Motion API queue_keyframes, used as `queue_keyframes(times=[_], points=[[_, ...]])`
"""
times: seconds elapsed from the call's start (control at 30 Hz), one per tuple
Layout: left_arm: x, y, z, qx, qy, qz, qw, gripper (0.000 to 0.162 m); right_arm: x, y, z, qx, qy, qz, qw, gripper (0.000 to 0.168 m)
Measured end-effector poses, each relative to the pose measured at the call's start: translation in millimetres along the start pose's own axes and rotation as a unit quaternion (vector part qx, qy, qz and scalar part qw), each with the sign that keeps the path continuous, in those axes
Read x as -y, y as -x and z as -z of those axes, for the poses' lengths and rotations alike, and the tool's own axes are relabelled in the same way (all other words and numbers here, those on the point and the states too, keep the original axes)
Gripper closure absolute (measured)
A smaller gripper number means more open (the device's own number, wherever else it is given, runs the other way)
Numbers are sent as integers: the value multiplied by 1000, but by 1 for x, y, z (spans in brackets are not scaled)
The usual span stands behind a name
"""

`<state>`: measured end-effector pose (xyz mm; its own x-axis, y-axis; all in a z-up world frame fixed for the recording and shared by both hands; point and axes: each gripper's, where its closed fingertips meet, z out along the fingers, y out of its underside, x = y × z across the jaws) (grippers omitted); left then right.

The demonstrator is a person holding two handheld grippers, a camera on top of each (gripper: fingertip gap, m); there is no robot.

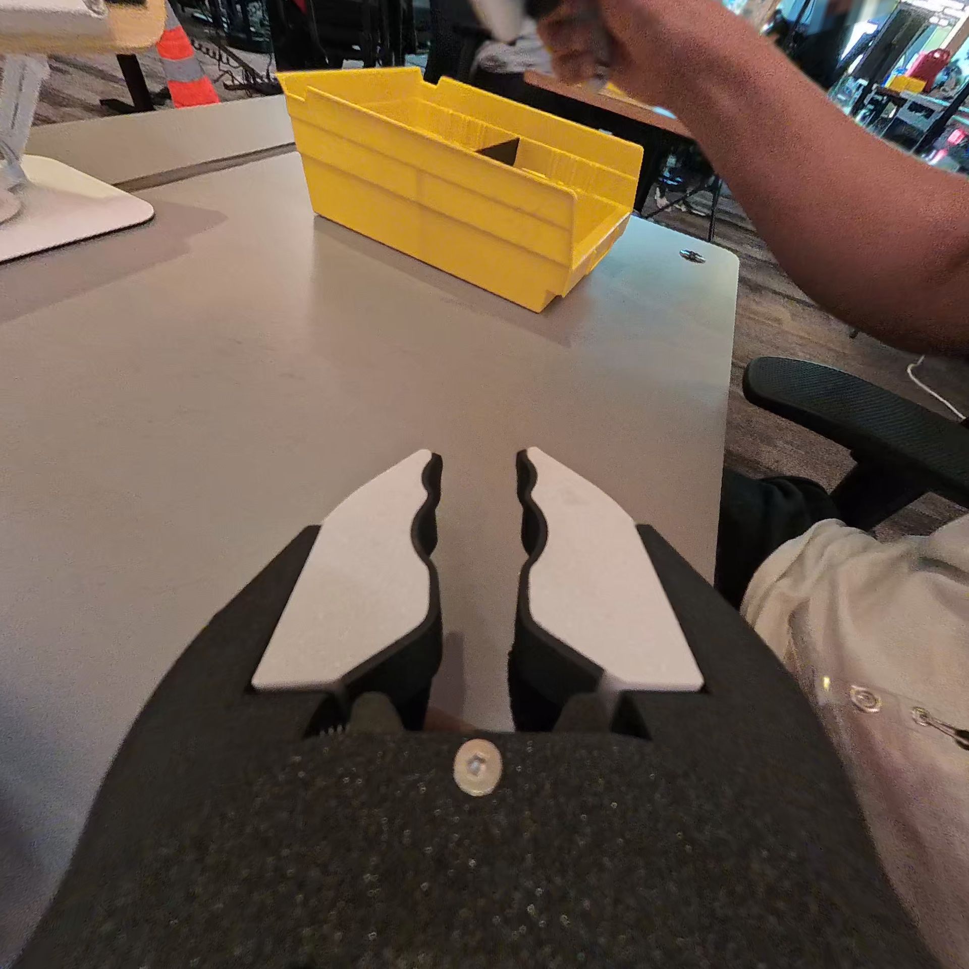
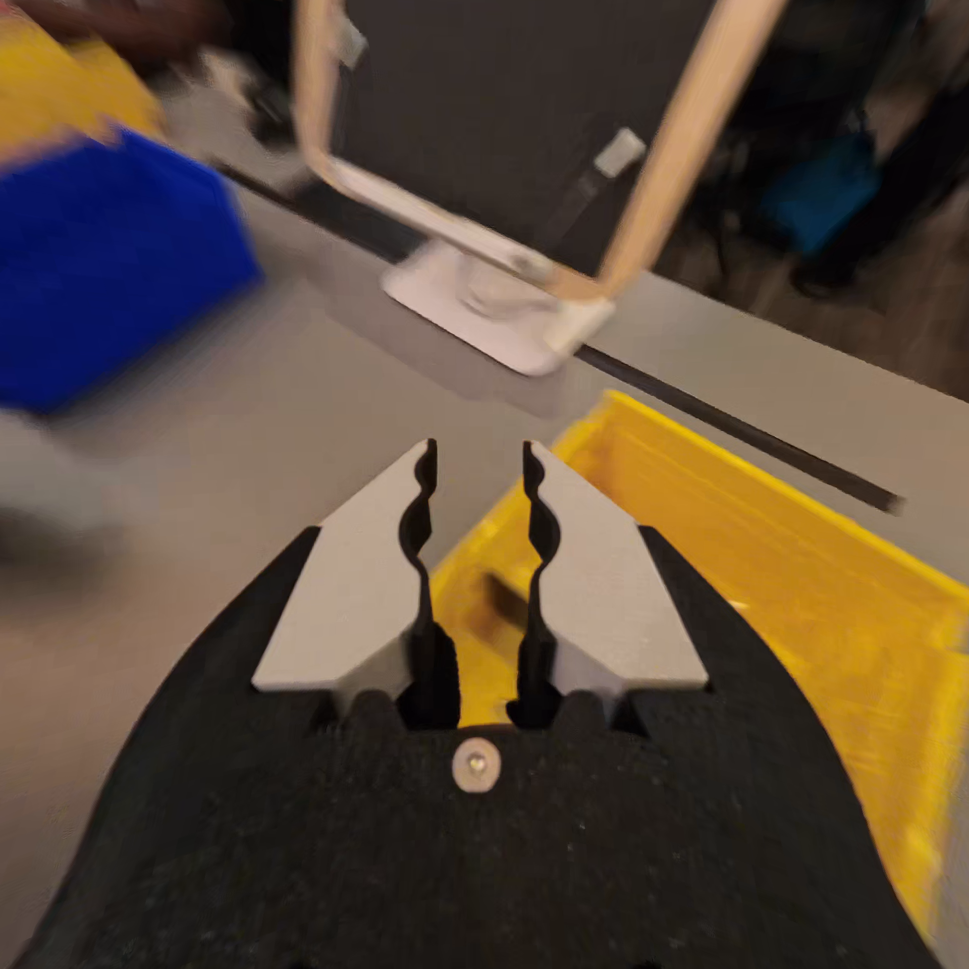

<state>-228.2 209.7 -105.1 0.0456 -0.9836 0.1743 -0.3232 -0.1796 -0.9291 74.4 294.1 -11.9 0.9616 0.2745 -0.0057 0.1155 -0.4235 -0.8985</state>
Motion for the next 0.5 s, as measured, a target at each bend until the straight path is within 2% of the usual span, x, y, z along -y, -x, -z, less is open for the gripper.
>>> queue_keyframes(times=[0.07, 0.17, 0.27, 0.3, 0.37, 0.43, 0.5], points=[[8, -2, 4, 4, -6, -4, 1000, 132, -2, 82, 18, 93, -60, -29, 993, 136], [21, -6, 18, -10, 11, 1, 1000, 130, -49, 201, 25, 250, -57, -70, 964, 135], [31, 19, 47, 31, 39, 37, 998, 129, -94, 282, 23, 358, -37, -118, 925, 128], [32, 36, 59, 64, 54, 59, 995, 128, -106, 298, 22, 376, -24, -116, 919, 127], [30, 81, 94, 166, 72, 110, 977, 128, -124, 315, 15, 368, -1, -91, 925, 126], [27, 128, 134, 261, 60, 186, 945, 128, -136, 327, 14, 365, 22, -43, 930, 125], [20, 162, 163, 305, 44, 274, 911, 122, -142, 333, 15, 359, 27, 7, 933, 125]])
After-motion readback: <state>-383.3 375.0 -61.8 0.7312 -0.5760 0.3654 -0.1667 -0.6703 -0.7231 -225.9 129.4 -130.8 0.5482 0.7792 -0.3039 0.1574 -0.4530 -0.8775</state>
